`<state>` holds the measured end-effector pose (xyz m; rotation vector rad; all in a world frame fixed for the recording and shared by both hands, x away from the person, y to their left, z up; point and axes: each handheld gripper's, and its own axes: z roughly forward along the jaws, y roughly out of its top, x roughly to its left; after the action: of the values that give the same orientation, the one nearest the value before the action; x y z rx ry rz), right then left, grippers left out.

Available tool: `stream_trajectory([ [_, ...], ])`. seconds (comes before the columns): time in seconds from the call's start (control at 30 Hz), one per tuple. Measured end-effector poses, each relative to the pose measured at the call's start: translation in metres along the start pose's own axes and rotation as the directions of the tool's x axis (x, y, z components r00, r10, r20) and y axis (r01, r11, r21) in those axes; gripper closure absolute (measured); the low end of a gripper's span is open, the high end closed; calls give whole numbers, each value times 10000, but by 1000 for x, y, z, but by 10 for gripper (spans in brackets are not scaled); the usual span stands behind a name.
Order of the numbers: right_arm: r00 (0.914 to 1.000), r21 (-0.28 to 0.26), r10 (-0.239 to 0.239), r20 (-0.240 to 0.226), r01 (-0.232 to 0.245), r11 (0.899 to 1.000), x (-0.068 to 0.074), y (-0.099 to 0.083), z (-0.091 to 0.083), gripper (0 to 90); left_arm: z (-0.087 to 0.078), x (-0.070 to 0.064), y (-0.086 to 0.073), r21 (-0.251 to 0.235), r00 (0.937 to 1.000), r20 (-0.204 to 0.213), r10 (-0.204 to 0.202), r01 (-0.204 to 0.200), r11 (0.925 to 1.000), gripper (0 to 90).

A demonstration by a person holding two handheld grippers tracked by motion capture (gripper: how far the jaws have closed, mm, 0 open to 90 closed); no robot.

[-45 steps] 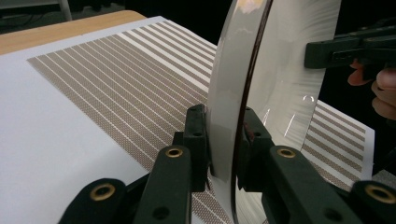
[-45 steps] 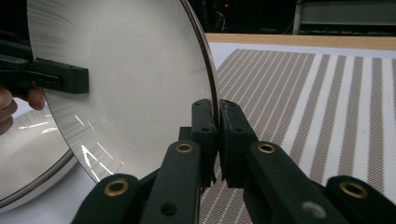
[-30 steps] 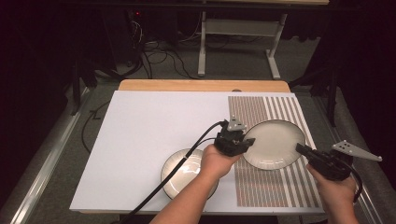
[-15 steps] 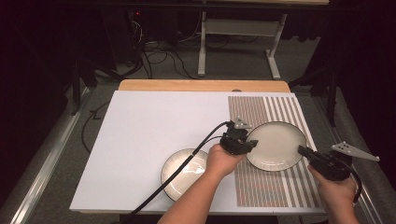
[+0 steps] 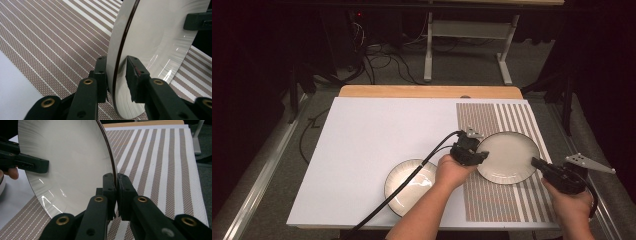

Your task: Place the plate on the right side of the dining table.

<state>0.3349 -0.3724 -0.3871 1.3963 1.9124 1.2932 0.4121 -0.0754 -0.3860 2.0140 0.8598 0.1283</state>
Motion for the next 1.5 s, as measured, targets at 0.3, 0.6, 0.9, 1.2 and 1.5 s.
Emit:
stream_trajectory([
  [0.3, 9999, -3, 65, 107, -65, 10000, -2, -1, 0, 879, 6, -2, 3, 129, 9998, -199, -11, 14, 9999, 694],
  [0.6, 9998, 15, 43, 175, -43, 10000, -2, -1, 1, 878, 5, -4, 6, -262, 9988, -477, -66, 54, 9996, 556],
  [0.9, 9996, 40, 1, 277, -2, 10000, -1, 0, 2, 875, -26, -3, 1, -1136, 9981, -585, 215, -281, 9931, 409],
  [1.2, 9993, 37, -140, 344, 139, 9999, 3, 2, 2, 876, -64, 12, -13, -1725, 9980, -627, 11, -119, 9849, 302],
  [1.5, 9994, 126, -90, 324, 86, 9999, 3, 2, 3, 875, -110, 36, -31, -2317, 9934, -1128, -207, -60, 9728, 160],
])
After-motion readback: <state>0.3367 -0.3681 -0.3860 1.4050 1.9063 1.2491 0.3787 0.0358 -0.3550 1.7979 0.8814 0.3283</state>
